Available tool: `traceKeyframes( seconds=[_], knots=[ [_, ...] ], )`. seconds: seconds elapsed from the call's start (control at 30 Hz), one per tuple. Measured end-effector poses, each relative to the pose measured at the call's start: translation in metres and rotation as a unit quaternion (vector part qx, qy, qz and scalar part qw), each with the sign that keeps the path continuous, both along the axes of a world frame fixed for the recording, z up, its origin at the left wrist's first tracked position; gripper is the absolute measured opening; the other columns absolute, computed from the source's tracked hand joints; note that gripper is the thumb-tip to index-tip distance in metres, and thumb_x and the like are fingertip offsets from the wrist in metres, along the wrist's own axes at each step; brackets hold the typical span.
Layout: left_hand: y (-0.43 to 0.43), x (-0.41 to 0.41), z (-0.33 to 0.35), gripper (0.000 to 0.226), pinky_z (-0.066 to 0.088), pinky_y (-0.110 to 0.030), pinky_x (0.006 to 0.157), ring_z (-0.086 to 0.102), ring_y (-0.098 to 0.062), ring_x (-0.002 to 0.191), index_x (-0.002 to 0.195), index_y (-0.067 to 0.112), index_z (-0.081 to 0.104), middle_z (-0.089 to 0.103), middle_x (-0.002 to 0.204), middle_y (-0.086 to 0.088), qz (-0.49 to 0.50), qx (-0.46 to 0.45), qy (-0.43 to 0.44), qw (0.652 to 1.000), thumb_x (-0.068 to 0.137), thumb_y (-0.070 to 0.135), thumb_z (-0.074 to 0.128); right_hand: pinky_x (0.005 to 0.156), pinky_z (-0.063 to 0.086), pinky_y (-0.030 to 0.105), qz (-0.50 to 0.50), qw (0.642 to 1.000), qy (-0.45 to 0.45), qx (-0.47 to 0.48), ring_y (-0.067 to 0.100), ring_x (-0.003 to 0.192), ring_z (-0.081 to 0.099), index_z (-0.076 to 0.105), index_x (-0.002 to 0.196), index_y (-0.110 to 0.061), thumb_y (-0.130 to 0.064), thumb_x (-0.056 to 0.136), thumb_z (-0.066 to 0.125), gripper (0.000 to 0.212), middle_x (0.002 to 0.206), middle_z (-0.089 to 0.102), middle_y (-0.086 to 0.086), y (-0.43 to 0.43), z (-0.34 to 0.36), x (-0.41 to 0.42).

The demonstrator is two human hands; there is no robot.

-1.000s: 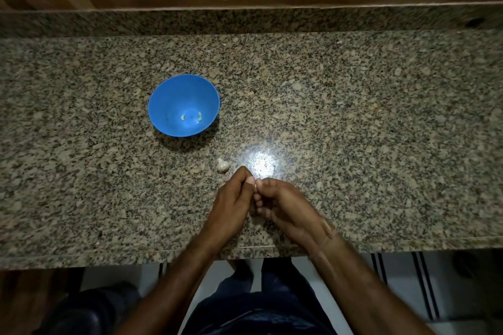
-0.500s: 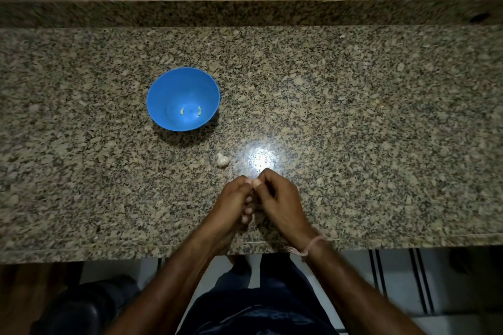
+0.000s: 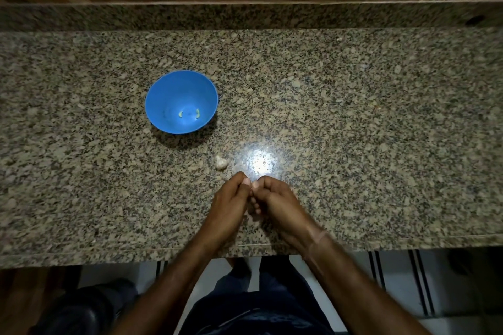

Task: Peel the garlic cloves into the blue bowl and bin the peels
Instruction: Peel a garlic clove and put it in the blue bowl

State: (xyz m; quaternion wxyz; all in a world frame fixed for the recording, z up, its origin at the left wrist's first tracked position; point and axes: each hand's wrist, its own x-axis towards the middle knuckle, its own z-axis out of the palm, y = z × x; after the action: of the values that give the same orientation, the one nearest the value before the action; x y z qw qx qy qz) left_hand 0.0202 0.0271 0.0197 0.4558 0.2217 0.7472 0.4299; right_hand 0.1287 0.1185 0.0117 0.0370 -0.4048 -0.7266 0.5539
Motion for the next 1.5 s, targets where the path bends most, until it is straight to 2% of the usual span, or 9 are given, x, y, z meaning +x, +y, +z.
traceKeyframes(
  seconds=[0.1,0.23,0.4,0.57,0.77,0.93,1.2,1.4,1.5],
  knots=[
    [0.004,0.001,0.003,0.030,0.025,-0.028,0.046,0.034,-0.012,0.049,0.082,0.015,0.043,0.040,0.063,0.002,0.050,-0.043,-0.183,0.981,0.109,0.028,0.039,0.059,0.044,0.018,-0.079,0.994,0.031,-0.075,0.002,0.063,0.058,0.060,0.081,-0.014,-0.016,0.104,0.061,0.023,0.067,0.061,-0.011,-0.005,-0.004,-0.002],
    [0.003,0.011,0.001,0.030,0.038,-0.019,0.054,0.046,-0.001,0.057,0.088,0.006,0.053,0.054,0.071,0.002,0.015,-0.046,0.046,0.998,0.110,0.024,0.042,0.053,0.036,0.028,-0.125,0.955,0.007,-0.271,0.013,0.055,0.046,0.056,0.077,-0.012,-0.012,0.105,0.053,0.028,0.063,0.054,0.001,-0.006,0.002,-0.005],
    [0.009,0.016,-0.009,0.033,0.027,-0.024,0.045,0.036,-0.012,0.046,0.075,0.015,0.050,0.043,0.057,0.001,0.071,-0.099,-0.117,0.986,0.107,0.021,0.043,0.055,0.038,0.028,-0.098,0.991,-0.084,-0.034,0.010,0.056,0.048,0.056,0.067,-0.018,-0.022,0.106,0.056,0.039,0.061,0.055,-0.004,-0.013,-0.008,-0.002],
    [0.010,0.021,-0.011,0.032,0.036,-0.016,0.049,0.049,0.001,0.054,0.077,0.016,0.053,0.057,0.066,0.006,0.007,-0.077,0.084,0.993,0.107,0.020,0.045,0.047,0.035,0.026,-0.219,0.928,-0.024,-0.301,0.016,0.046,0.045,0.061,0.065,-0.013,-0.022,0.104,0.058,0.040,0.055,0.053,0.003,-0.009,-0.005,-0.002],
    [0.009,0.017,-0.023,0.040,0.029,-0.027,0.049,0.039,-0.014,0.048,0.068,0.015,0.054,0.047,0.051,0.003,0.077,-0.102,-0.069,0.989,0.105,0.026,0.051,0.054,0.042,0.027,-0.089,0.994,-0.061,-0.002,0.009,0.054,0.053,0.059,0.066,-0.017,-0.030,0.105,0.061,0.041,0.061,0.063,0.000,-0.014,-0.014,0.004],
    [0.004,0.019,-0.017,0.031,0.040,-0.019,0.051,0.052,-0.006,0.060,0.080,0.021,0.051,0.062,0.070,0.005,0.011,-0.046,0.114,0.992,0.109,0.033,0.048,0.048,0.036,0.025,-0.227,0.924,-0.008,-0.307,0.014,0.044,0.047,0.064,0.063,-0.012,-0.031,0.104,0.064,0.045,0.055,0.058,0.006,-0.008,-0.007,-0.002],
    [0.017,0.007,-0.015,0.038,0.022,-0.020,0.042,0.028,-0.008,0.042,0.066,0.021,0.043,0.034,0.053,0.005,0.039,-0.141,-0.208,0.967,0.104,0.018,0.038,0.050,0.033,0.018,-0.023,0.993,-0.036,0.114,0.002,0.053,0.044,0.052,0.075,-0.020,-0.025,0.105,0.059,0.032,0.060,0.052,-0.009,-0.002,-0.022,0.006],
    [0.010,0.016,-0.013,0.028,0.039,-0.028,0.054,0.051,-0.012,0.060,0.085,0.010,0.053,0.061,0.072,-0.006,-0.018,-0.082,0.074,0.994,0.108,0.020,0.041,0.048,0.030,0.026,-0.174,0.927,-0.015,-0.333,0.013,0.047,0.040,0.058,0.069,-0.014,-0.017,0.105,0.050,0.037,0.054,0.048,-0.001,0.002,-0.010,0.002],
    [0.013,0.011,-0.016,0.037,0.027,-0.026,0.047,0.036,-0.012,0.045,0.072,0.014,0.049,0.046,0.054,0.001,0.053,-0.097,-0.139,0.984,0.107,0.022,0.040,0.053,0.039,0.033,-0.082,0.995,-0.038,-0.051,0.010,0.055,0.048,0.057,0.072,-0.014,-0.023,0.106,0.057,0.035,0.061,0.057,-0.002,-0.003,-0.019,0.007]
  ],
)
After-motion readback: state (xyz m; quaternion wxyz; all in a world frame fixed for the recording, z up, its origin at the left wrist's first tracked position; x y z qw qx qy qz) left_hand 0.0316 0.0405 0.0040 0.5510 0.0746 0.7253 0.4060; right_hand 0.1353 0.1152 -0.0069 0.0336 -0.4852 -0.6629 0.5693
